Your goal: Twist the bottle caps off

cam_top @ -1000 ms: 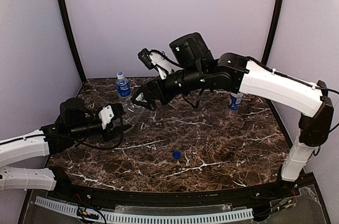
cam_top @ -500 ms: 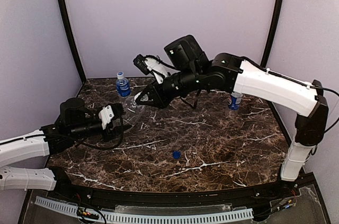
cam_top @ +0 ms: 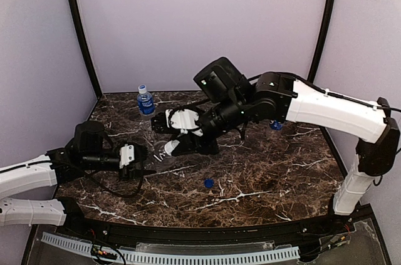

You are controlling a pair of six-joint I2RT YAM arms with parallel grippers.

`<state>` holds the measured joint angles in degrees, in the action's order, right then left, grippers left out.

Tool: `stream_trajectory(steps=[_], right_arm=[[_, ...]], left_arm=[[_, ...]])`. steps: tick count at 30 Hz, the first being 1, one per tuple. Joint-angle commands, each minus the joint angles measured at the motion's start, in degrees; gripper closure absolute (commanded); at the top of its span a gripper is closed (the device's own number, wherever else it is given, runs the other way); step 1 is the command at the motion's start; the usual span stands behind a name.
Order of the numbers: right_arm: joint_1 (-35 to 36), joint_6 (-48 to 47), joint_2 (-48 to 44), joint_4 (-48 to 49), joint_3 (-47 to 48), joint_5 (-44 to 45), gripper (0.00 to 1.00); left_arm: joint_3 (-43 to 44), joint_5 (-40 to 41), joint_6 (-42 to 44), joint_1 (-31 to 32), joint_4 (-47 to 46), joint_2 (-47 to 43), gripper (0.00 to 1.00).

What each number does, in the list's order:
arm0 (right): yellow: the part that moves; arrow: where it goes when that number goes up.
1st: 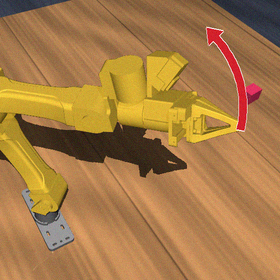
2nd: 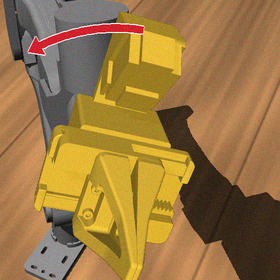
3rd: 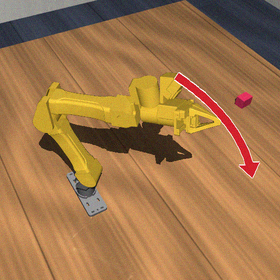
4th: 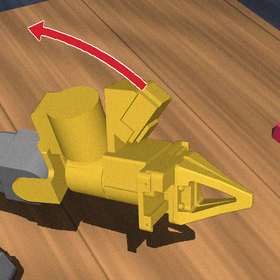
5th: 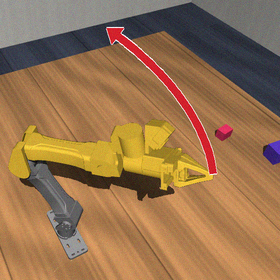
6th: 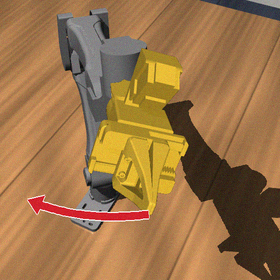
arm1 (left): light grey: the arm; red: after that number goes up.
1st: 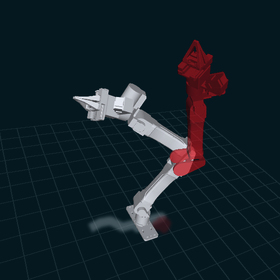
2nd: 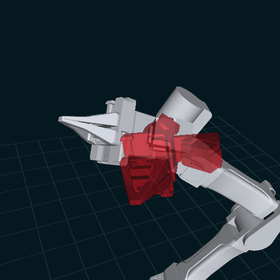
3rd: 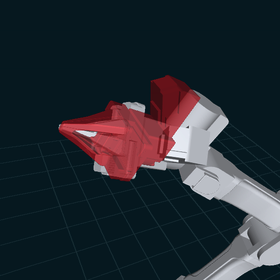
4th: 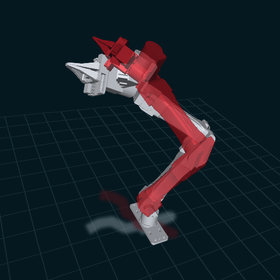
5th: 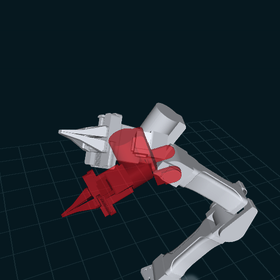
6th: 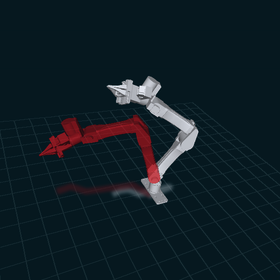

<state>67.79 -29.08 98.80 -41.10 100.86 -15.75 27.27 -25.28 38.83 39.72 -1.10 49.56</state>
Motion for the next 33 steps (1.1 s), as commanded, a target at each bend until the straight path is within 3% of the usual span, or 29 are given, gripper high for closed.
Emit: stream_trajectory(steps=[1, 8, 12, 18, 20, 23, 28, 33], right_arm=[[3.0, -23.9, -3.8, -2.9, -1.4, -0.2, 1.00], [6.1, -43.0, -6.0, 1.5, -5.4, 13.5, 1.00], [5.6, -41.6, -7.8, 7.1, -7.4, 17.4, 1.00], [-3.3, -7.6, -4.3, 12.0, -4.5, 29.8, 1.00], [-7.9, 7.7, -1.5, 9.2, -1.8, 32.7, 1.00], [-13.7, 26.6, 3.3, 0.6, 0.4, 29.4, 1.00], [-15.9, 41.0, 12.8, -9.0, 2.5, 23.1, 1.00], [-16.0, 47.8, 18.5, -9.0, -0.9, 13.7, 1.00]], left_arm=[[0.8, -5.4, 3.8, -0.1, 10.5, -0.3, 0.95], [2.4, -8.7, 6.9, -0.1, 15.6, -0.1, 0.95], [1.7, -7.2, 5.7, -0.1, 14.3, -0.8, 0.95], [0.1, -2.9, 1.4, -0.1, 7.3, -1.4, 0.95], [-0.4, -1.2, -1.0, -0.1, 3.5, -1.5, 0.95], [-0.8, 1.5, -3.8, -0.1, -1.8, -1.5, 0.95], [0.0, 2.4, -5.3, -0.2, -2.3, -1.7, 0.95], [-0.5, 2.0, -5.6, -0.2, -2.8, -2.0, 0.95]])
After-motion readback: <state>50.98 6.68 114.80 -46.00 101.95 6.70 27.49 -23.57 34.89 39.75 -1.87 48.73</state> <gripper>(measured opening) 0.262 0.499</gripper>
